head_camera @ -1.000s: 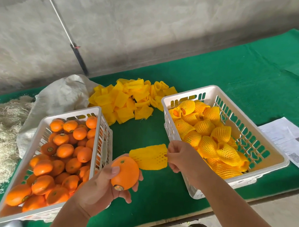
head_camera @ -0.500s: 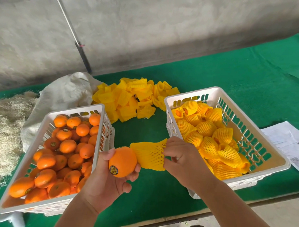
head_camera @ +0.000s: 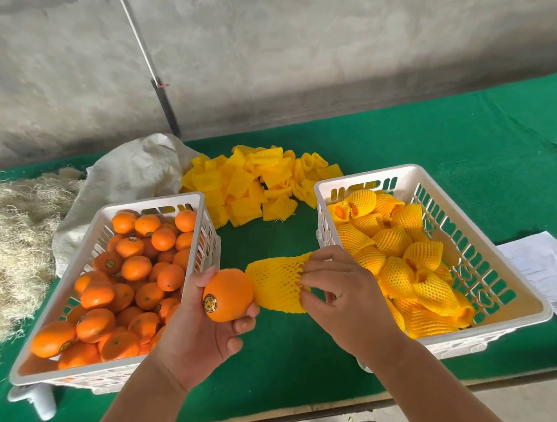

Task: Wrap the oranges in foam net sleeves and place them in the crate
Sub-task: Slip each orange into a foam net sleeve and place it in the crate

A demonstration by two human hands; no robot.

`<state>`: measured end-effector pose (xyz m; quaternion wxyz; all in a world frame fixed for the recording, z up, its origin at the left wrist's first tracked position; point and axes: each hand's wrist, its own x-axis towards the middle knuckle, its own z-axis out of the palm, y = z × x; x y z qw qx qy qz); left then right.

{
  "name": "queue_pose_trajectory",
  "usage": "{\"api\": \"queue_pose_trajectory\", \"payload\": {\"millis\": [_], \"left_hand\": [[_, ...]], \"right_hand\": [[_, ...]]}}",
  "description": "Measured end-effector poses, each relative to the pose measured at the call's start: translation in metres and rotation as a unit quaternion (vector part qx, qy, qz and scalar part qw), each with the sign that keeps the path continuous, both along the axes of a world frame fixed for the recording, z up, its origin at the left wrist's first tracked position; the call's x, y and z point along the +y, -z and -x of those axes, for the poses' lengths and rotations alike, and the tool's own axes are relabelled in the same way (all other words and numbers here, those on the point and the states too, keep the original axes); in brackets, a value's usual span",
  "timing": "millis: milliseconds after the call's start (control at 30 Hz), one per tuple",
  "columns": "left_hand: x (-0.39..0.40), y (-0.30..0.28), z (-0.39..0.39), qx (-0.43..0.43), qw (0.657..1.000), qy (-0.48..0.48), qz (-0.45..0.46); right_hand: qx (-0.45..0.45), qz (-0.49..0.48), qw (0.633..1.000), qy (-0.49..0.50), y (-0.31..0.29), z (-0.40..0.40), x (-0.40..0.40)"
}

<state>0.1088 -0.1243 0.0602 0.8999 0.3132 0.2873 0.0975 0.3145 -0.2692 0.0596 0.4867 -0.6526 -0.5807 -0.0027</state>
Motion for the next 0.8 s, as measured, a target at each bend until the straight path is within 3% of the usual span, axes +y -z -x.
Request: {"api": "queue_pose_trajectory", "payload": {"millis": [167, 467, 667, 800], "left_hand": [[-0.002, 0.000, -0.001, -0.019, 0.999, 0.009, 0.047], [-0.002, 0.000, -0.004, -0.039, 0.995, 0.057, 0.071], [0.009, -0.005, 0.002, -0.030, 0.998, 0.042, 0.045], [0.009, -0.012, -0.004, 0.015, 0.999, -0.033, -0.035]], "right_hand": [[0.036, 0.027, 0.998, -0.040, 0.000, 0.000, -0.001], [0.171, 0.211, 0.956, -0.114, 0.009, 0.003, -0.005], [0.253, 0.198, 0.946, -0.050, 0.008, 0.001, -0.009], [0.340, 0.152, 0.924, -0.084, 0.003, -0.001, -0.009]]}}
